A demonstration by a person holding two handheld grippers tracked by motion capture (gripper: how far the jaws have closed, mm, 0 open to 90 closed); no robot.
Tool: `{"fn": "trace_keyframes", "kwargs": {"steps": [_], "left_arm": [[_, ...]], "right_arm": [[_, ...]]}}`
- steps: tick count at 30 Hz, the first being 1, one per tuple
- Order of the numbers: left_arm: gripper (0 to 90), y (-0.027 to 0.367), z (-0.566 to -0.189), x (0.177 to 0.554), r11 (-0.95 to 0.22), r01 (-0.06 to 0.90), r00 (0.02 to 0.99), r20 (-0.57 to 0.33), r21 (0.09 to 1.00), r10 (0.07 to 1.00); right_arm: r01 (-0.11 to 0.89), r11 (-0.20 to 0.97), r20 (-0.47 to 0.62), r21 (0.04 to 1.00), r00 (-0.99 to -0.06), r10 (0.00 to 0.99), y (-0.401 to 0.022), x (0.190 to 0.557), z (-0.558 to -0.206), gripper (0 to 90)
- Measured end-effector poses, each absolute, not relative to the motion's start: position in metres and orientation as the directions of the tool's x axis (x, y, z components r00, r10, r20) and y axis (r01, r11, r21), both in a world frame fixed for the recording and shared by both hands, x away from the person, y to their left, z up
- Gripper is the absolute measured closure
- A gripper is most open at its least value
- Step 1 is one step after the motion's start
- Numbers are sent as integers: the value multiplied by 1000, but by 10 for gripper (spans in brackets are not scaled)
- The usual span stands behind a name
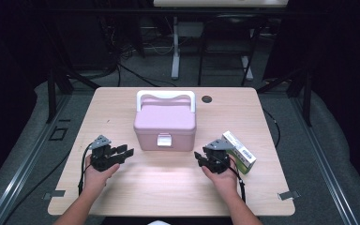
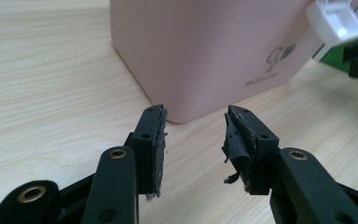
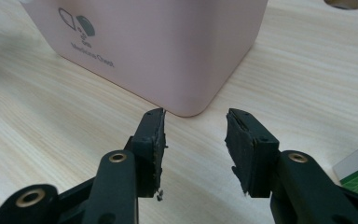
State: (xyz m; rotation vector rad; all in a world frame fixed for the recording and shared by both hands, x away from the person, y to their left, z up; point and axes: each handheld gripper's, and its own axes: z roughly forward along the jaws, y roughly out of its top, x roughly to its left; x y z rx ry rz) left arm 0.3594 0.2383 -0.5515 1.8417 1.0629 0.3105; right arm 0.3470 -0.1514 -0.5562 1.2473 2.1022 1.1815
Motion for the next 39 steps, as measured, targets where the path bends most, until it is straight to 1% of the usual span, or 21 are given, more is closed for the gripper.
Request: {"fn": "trace_keyframes", "kwargs": {"steps": [3, 6, 7, 8, 9, 10, 11, 12, 13, 14, 17, 19, 21, 22, 23, 25, 26, 31, 32, 35, 39], "left_arm": [[572, 236, -553, 358, -190, 516, 611, -203, 835, 765], [573, 234, -554, 360, -202, 517, 601, -185, 832, 778], [591, 233, -554, 361, -203, 522, 588, -177, 829, 790], [641, 234, -555, 364, -193, 534, 573, -185, 823, 798], [665, 234, -555, 364, -193, 534, 573, -185, 823, 798], [665, 235, -555, 365, -174, 557, 563, -216, 812, 798], [721, 235, -555, 367, -146, 575, 553, -251, 805, 794], [755, 237, -552, 371, -122, 590, 550, -287, 798, 784], [779, 237, -552, 371, -122, 590, 550, -287, 798, 784], [807, 236, -548, 374, -151, 569, 558, -245, 808, 793], [854, 234, -546, 380, -162, 558, 561, -226, 814, 797], [880, 233, -547, 383, -175, 553, 562, -210, 815, 800], [890, 231, -547, 387, -179, 550, 560, -202, 816, 804], [894, 230, -546, 390, -178, 545, 560, -198, 820, 805], [895, 230, -547, 395, -151, 545, 544, -210, 825, 812], [896, 229, -547, 398, -158, 548, 541, -203, 822, 816], [896, 228, -547, 403, -153, 539, 538, -198, 829, 819], [897, 223, -548, 418, -147, 532, 534, -196, 834, 822], [897, 222, -547, 421, -139, 531, 543, -211, 836, 813], [897, 221, -544, 420, -135, 523, 546, -209, 841, 811], [897, 222, -542, 418, -129, 519, 554, -217, 845, 804]], "right_arm": [[499, 238, 58, 833, -507, 860, -151, 348, -556, 568], [494, 235, 56, 837, -505, 862, -150, 350, -556, 569], [490, 238, 50, 839, -505, 862, -149, 351, -556, 569], [482, 247, 35, 841, -504, 863, -148, 353, -556, 570], [482, 247, 35, 841, -504, 863, -148, 353, -556, 570], [482, 247, 33, 840, -502, 864, -148, 355, -556, 574], [486, 232, 47, 843, -494, 868, -148, 358, -555, 594], [485, 229, 49, 844, -495, 867, -149, 359, -555, 616], [485, 229, 49, 844, -495, 867, -149, 359, -555, 616], [480, 232, 48, 846, -501, 864, -148, 361, -554, 651], [482, 226, 51, 847, -496, 867, -148, 363, -553, 693], [487, 223, 54, 845, -493, 868, -148, 363, -553, 701], [491, 221, 49, 842, -479, 876, -149, 366, -553, 741], [503, 201, 70, 841, -469, 880, -149, 370, -553, 796], [502, 194, 74, 843, -466, 882, -149, 372, -553, 815], [507, 195, 73, 840, -461, 884, -148, 374, -552, 835], [505, 200, 63, 840, -456, 888, -145, 380, -553, 864], [503, 202, 51, 840, -443, 895, -141, 390, -553, 865], [501, 176, 70, 848, -435, 898, -141, 396, -551, 856], [494, 142, 98, 858, -428, 899, -142, 402, -549, 852], [487, 140, 94, 862, -426, 900, -141, 402, -548, 873]]}}
